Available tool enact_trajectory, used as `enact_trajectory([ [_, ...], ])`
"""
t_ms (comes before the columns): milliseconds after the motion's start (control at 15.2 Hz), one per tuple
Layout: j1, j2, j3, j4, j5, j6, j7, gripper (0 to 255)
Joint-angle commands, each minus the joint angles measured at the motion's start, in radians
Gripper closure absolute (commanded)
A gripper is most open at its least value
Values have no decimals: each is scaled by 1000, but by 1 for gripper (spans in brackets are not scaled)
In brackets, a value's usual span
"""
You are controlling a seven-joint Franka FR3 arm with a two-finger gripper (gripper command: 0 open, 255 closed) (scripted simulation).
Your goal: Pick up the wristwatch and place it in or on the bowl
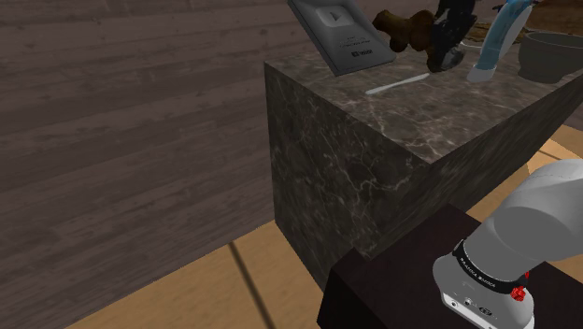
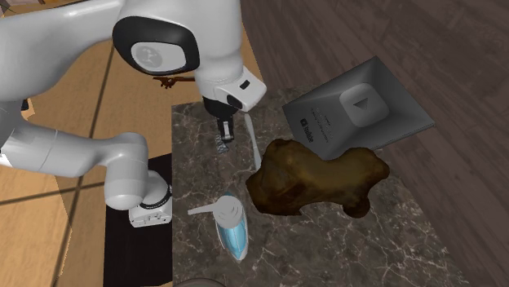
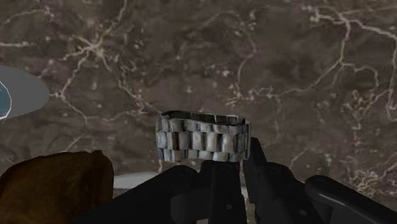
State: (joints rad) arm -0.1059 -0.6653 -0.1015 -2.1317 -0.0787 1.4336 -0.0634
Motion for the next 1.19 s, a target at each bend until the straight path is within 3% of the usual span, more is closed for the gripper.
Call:
enact_trajectory([
  [0,0,7,1,30,1,-23,-1,255],
  [1122,6,126,5,365,9,-239,-13,255],
])
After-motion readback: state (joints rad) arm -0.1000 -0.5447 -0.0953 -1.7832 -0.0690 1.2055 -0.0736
